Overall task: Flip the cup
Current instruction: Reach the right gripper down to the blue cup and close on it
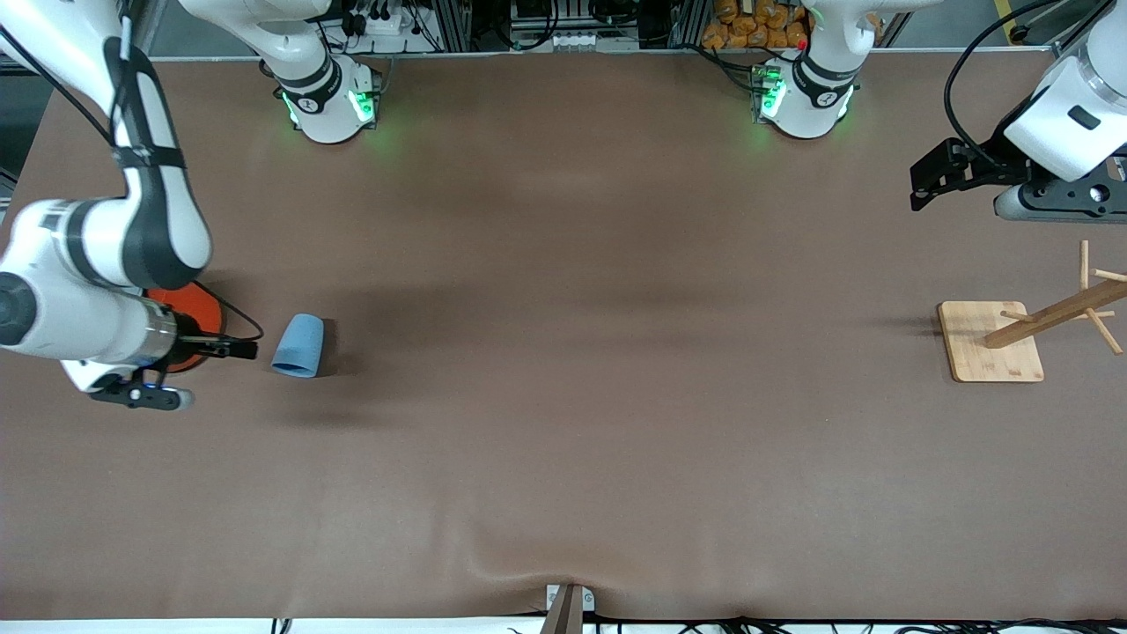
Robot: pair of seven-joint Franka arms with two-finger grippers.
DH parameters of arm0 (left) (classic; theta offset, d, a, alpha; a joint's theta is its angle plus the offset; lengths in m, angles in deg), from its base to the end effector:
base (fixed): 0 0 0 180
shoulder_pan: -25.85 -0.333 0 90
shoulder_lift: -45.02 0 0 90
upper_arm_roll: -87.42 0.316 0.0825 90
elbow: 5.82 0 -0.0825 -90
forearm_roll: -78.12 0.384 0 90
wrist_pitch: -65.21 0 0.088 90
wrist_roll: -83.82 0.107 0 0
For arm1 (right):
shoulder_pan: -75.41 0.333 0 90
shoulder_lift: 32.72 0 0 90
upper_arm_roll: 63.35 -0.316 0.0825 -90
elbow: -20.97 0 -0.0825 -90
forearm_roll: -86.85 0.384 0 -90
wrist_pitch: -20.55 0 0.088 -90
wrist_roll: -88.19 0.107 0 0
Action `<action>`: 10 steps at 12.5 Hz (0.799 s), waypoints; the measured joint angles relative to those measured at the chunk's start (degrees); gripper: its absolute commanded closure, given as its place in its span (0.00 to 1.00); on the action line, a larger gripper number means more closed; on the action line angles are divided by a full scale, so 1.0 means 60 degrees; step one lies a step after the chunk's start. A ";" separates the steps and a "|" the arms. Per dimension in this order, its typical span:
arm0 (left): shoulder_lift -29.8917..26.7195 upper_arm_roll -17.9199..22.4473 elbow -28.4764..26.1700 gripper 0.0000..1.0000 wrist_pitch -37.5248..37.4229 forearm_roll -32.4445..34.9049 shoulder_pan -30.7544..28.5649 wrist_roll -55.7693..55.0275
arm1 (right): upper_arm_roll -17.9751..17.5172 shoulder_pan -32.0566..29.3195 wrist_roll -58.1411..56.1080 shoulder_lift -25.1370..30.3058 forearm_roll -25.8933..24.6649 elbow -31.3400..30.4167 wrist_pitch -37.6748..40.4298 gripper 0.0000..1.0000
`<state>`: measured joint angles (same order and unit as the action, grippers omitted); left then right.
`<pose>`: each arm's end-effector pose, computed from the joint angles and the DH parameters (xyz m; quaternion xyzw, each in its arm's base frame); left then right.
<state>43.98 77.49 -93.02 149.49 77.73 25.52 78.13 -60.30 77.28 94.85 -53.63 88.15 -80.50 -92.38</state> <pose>0.5311 -0.0916 0.6485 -0.9993 0.0344 0.0166 0.0004 0.6275 -0.0091 0.3431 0.9940 -0.0724 -0.0820 0.0035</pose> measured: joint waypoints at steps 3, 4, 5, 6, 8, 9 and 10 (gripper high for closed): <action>0.0058 0.0006 -0.0002 0.00 -0.0002 0.0000 -0.0003 -0.0002 | -0.0185 0.0125 0.0001 -0.0013 0.0011 -0.0856 -0.0760 0.00; 0.0081 0.0010 -0.0003 0.00 -0.0002 0.0000 -0.0006 -0.0003 | -0.0311 0.0151 0.0000 -0.0012 0.0012 -0.1010 -0.0879 0.00; 0.0105 0.0014 -0.0003 0.00 -0.0002 0.0000 -0.0013 -0.0003 | -0.0425 0.0169 -0.0042 -0.0012 0.0010 -0.1138 -0.0995 0.00; 0.0124 0.0020 -0.0004 0.00 -0.0002 0.0000 -0.0017 -0.0004 | -0.0531 0.0176 -0.0181 -0.0012 0.0000 -0.1243 -0.1117 0.00; 0.0144 0.0032 -0.0004 0.00 -0.0002 0.0000 -0.0025 -0.0005 | -0.0590 0.0166 -0.1025 -0.0010 -0.0003 -0.1428 -0.1340 0.00; 0.0166 0.0039 -0.0005 0.00 -0.0002 0.0000 -0.0026 -0.0005 | -0.0576 0.0119 -0.1398 -0.0006 -0.0003 -0.1627 -0.1647 0.00; 0.0196 0.0047 -0.0005 0.00 -0.0002 0.0000 -0.0031 -0.0006 | -0.0562 0.0058 -0.1601 -0.0007 -0.0003 -0.1933 -0.2160 0.00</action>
<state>45.16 77.77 -93.05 149.48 77.73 25.34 78.09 -63.67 77.63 85.24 -53.67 88.13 -92.10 -105.34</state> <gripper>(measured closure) 0.000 0.000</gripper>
